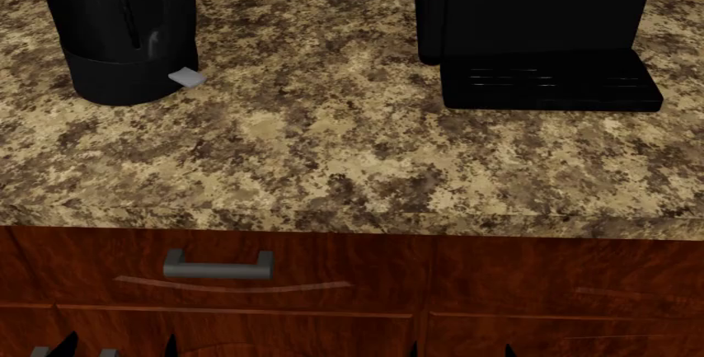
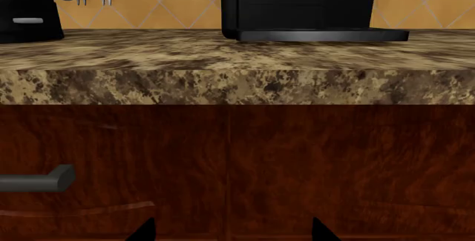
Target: Close the lid of the electric kettle.
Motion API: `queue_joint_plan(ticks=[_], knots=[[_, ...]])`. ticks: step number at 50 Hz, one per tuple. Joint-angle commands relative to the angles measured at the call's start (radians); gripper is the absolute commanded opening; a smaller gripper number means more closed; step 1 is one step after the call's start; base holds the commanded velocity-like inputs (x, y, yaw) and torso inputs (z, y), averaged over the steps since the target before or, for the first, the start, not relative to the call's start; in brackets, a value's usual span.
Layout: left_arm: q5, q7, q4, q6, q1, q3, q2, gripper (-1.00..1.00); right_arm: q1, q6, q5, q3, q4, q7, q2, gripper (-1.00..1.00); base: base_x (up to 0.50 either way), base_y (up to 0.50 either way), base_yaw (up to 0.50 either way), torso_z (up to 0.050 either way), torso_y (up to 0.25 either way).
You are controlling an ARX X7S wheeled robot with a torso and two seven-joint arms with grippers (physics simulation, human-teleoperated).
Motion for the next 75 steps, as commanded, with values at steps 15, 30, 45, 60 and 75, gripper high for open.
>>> queue_joint_plan(ticks=[15, 30, 45, 60, 75], knots=[[-0.051, -0.068, -0.003, 0.0, -0.005, 0.064, -0.053, 1.0, 0.006, 0.004, 0.068, -0.064, 0.004, 0.065, 0.056, 1.0, 0.0, 0.0, 0.0, 0.0, 0.0], [-0.053, -0.083, 0.007, 0.028, 0.002, 0.103, -0.084, 1.0, 0.01, -0.004, 0.089, -0.087, 0.012, 0.087, 0.077, 1.0, 0.0, 0.0, 0.0, 0.013, 0.0], [-0.075, -0.093, 0.016, 0.017, 0.002, 0.127, -0.103, 1.0, 0.009, -0.003, 0.104, -0.107, 0.008, 0.109, 0.093, 1.0, 0.0, 0.0, 0.0, 0.05, 0.009], [-0.089, -0.108, 0.013, 0.018, -0.002, 0.143, -0.118, 1.0, 0.01, -0.007, 0.12, -0.126, 0.009, 0.127, 0.108, 1.0, 0.0, 0.0, 0.0, 0.05, 0.012], [-0.1, -0.121, 0.014, 0.02, -0.001, 0.156, -0.129, 1.0, 0.012, -0.01, 0.132, -0.141, 0.01, 0.142, 0.12, 1.0, 0.0, 0.0, 0.0, 0.05, 0.012]])
